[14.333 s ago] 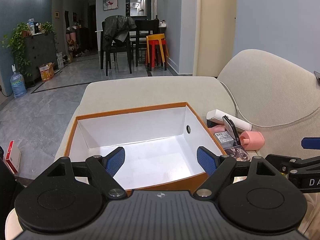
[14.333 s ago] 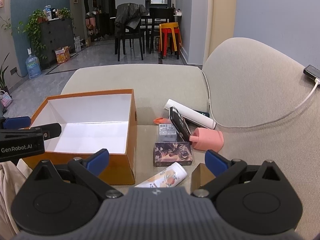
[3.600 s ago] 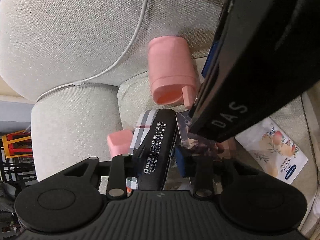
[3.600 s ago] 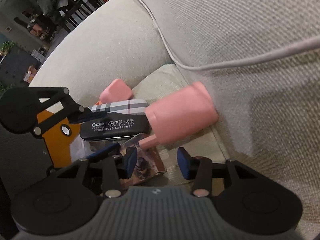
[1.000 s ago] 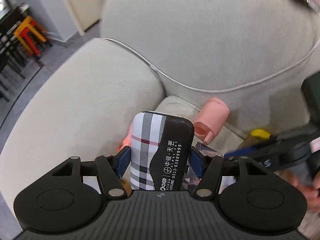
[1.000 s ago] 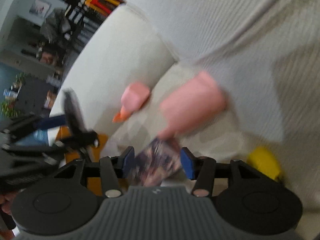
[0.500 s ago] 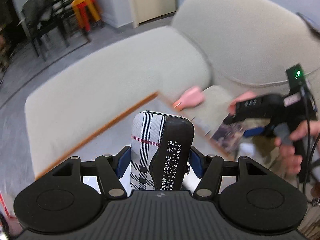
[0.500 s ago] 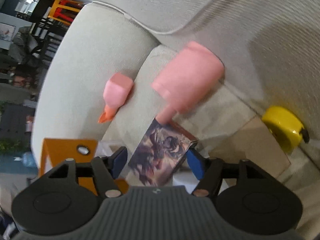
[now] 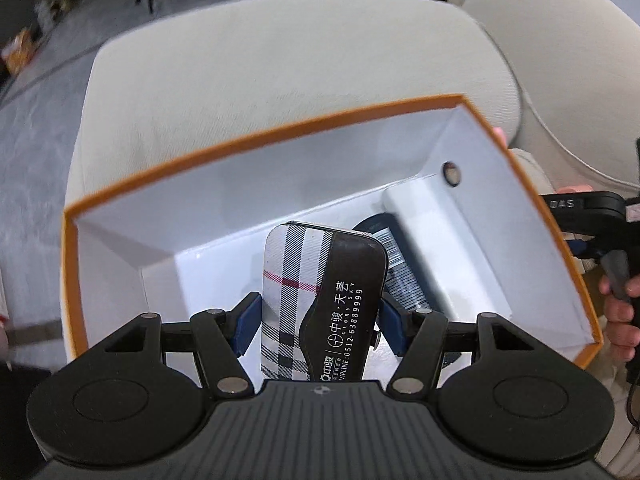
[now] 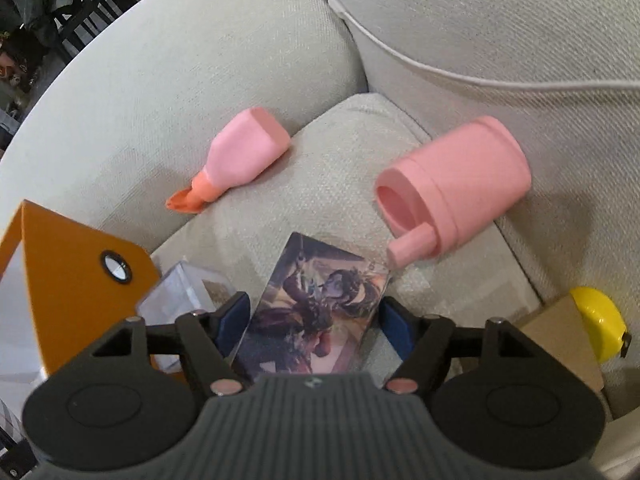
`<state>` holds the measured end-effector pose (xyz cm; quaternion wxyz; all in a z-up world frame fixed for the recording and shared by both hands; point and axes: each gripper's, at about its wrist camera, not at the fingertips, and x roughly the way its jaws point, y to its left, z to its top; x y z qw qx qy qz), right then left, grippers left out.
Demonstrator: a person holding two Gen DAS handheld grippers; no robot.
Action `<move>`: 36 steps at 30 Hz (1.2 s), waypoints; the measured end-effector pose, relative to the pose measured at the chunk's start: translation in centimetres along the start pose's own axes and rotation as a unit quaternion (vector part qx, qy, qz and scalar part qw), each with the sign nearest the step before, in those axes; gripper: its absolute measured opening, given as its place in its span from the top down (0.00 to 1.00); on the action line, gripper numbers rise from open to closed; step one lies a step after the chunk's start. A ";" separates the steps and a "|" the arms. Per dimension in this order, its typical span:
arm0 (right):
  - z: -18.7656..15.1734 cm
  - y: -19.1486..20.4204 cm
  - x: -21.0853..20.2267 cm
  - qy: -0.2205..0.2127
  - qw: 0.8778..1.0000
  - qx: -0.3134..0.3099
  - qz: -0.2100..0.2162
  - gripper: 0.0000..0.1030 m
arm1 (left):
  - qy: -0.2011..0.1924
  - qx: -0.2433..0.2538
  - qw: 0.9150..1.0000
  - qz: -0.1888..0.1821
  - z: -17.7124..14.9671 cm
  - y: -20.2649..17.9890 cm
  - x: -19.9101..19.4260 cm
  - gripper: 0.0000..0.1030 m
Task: Organize rigid objects
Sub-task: 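Lower the plaid tin into the box with the left tool while the right tool carries the card box over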
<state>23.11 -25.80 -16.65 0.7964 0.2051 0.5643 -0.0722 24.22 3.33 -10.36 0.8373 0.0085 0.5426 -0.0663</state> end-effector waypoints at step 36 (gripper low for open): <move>-5.5 14.1 -8.0 -0.001 0.915 -0.344 0.208 0.41 | 0.013 -0.159 0.987 0.006 -1.3 5.1 0.2 0.31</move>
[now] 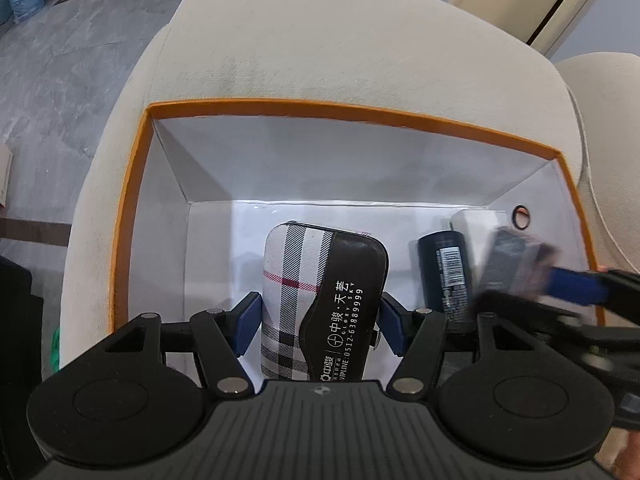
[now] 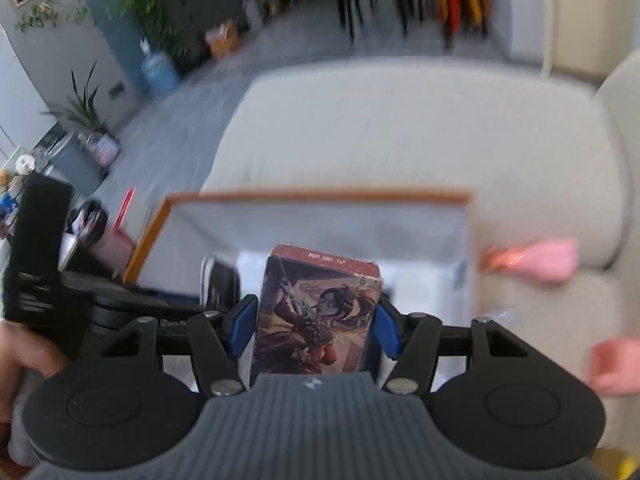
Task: Organize rigid objects
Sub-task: 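Lower the plaid tin into the box with the left tool while the right tool carries the card box over, then set the card box beside the tin with the right tool while the left tool opens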
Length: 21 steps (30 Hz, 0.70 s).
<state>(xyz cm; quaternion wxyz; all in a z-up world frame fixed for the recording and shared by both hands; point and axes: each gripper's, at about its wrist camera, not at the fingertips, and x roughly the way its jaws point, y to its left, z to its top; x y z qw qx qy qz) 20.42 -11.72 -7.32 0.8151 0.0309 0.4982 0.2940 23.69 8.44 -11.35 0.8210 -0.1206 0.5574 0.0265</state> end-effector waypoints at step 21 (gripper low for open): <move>2.8 -1.5 8.2 0.062 0.996 0.048 0.045 0.41 | 0.023 -0.061 0.997 -0.039 1.5 2.1 3.4 0.29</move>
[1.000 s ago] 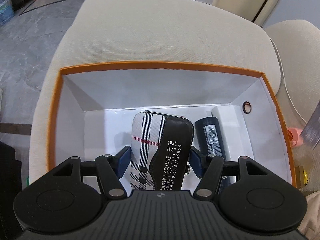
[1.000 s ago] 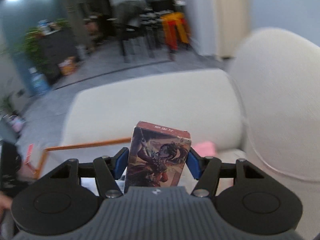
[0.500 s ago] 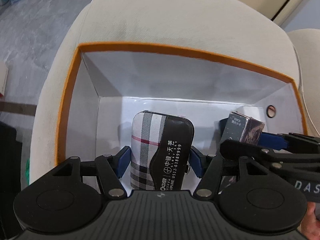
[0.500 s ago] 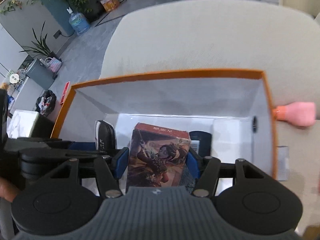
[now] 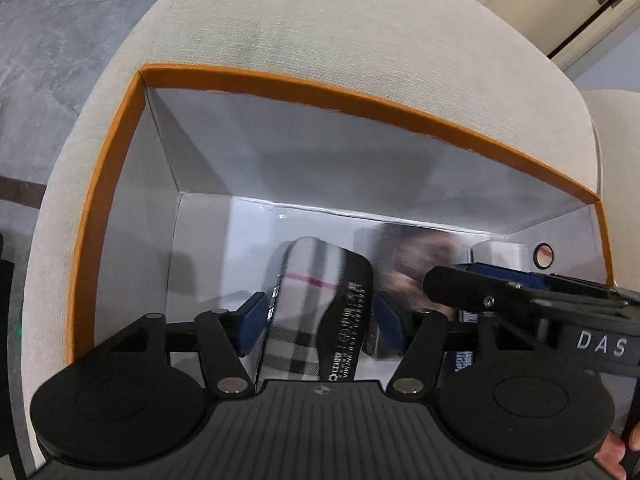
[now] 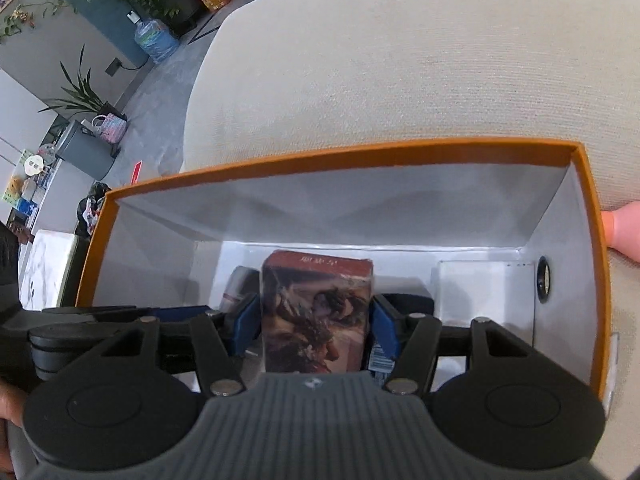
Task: Organize rigid objects
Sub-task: 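Set the card box beside the tin with the right tool while the left tool opens, then nudge the blue spray can into line with the right tool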
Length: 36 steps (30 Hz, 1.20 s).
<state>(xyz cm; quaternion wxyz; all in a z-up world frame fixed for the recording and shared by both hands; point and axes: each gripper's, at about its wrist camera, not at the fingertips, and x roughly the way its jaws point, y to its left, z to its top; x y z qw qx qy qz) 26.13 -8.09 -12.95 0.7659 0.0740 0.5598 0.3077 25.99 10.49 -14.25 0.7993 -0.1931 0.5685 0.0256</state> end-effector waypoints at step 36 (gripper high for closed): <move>-2.7 1.4 3.3 0.102 0.993 -0.025 -0.055 0.81 | 0.069 0.241 0.963 0.104 -3.5 -2.2 0.5 0.68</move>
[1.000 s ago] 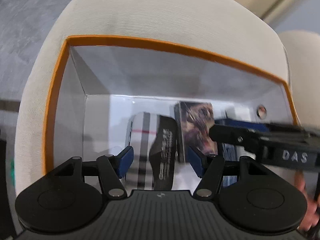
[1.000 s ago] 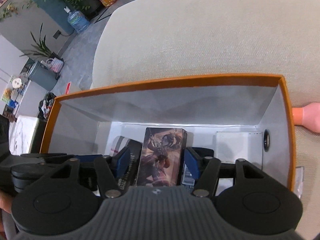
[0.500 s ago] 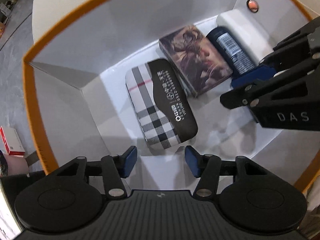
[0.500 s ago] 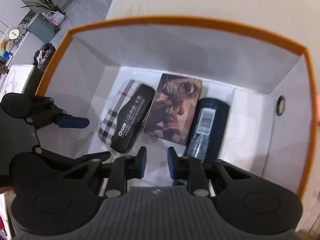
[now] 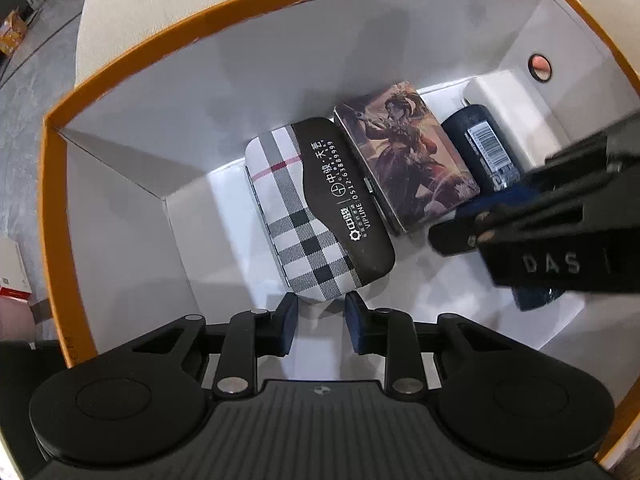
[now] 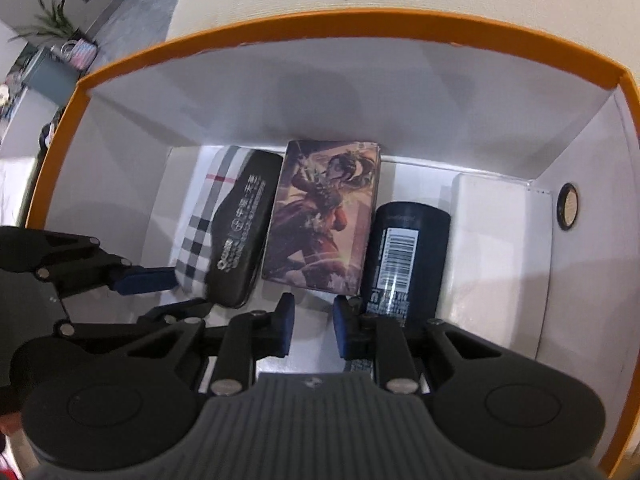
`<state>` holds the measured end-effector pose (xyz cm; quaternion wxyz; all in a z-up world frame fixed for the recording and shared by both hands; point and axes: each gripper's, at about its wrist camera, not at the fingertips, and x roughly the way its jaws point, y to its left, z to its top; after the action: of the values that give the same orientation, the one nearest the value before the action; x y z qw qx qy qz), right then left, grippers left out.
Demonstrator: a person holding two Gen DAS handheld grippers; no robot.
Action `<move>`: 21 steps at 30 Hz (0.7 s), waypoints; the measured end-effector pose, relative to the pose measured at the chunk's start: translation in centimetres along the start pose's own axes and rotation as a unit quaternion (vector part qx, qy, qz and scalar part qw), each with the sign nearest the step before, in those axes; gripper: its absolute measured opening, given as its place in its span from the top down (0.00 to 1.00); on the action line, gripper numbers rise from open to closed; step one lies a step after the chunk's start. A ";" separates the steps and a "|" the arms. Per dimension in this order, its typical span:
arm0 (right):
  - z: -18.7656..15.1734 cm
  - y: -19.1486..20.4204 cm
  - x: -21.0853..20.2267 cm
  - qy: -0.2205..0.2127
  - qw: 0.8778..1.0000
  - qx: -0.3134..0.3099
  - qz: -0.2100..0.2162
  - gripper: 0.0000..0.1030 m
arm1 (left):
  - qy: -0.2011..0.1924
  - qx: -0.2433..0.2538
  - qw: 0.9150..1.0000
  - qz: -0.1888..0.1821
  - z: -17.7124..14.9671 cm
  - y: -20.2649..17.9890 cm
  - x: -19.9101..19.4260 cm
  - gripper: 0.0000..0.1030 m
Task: Organize rigid objects
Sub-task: 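Nudge the blue spray can into line with the right tool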
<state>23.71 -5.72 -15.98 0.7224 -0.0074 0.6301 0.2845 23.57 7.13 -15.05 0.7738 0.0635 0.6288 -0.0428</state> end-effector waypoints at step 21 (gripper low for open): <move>-6.1 -0.1 -4.2 0.050 0.995 -0.062 -0.067 0.76 | -0.095 -0.065 0.992 -0.046 -5.2 -0.1 -5.1 0.59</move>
<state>18.06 -9.74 -13.40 0.7055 -0.1089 0.6449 0.2731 17.46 7.76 -11.09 0.8299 -0.0205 0.5559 -0.0435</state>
